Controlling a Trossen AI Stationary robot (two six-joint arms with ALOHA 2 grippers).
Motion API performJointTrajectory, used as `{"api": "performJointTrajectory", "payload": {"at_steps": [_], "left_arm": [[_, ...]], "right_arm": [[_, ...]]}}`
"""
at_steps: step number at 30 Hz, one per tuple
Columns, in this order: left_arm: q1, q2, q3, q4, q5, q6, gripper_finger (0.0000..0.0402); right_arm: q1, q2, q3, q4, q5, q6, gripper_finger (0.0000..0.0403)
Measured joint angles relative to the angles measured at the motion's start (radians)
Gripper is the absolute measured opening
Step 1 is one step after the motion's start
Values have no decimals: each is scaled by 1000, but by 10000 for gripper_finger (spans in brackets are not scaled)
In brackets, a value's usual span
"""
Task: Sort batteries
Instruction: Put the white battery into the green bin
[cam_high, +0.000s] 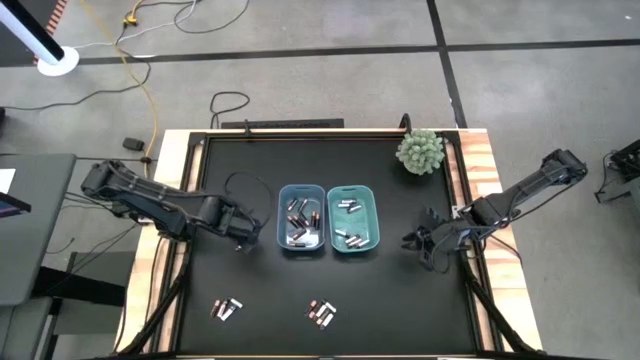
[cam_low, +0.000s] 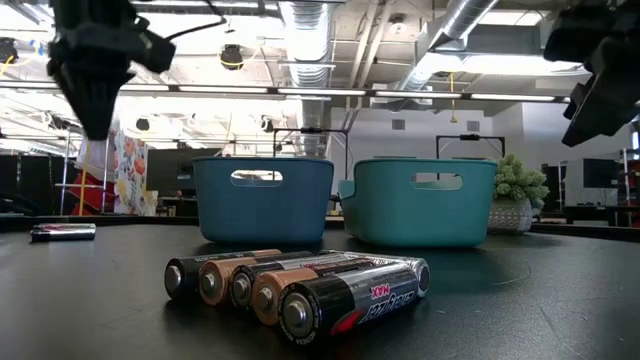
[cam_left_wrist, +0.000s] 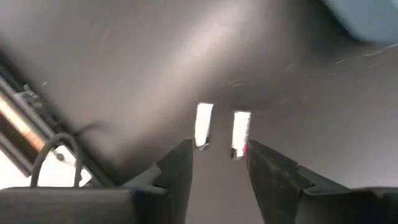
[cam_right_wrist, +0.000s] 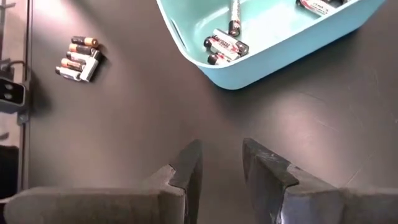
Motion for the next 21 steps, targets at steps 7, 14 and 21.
{"api": "performJointTrajectory", "payload": {"at_steps": [7, 14, 21], "left_arm": [[7, -1, -120, 34, 16, -6, 169], [79, 0, -301, 188, 83, 73, 166], [164, -3, -378, 324, 125, 239, 165]], "right_arm": [[-32, 0, 0, -1, 1, 6, 127], [-110, 0, 0, -1, 3, 112, 127], [-144, 0, 0, 0, 4, 170, 127]]}}
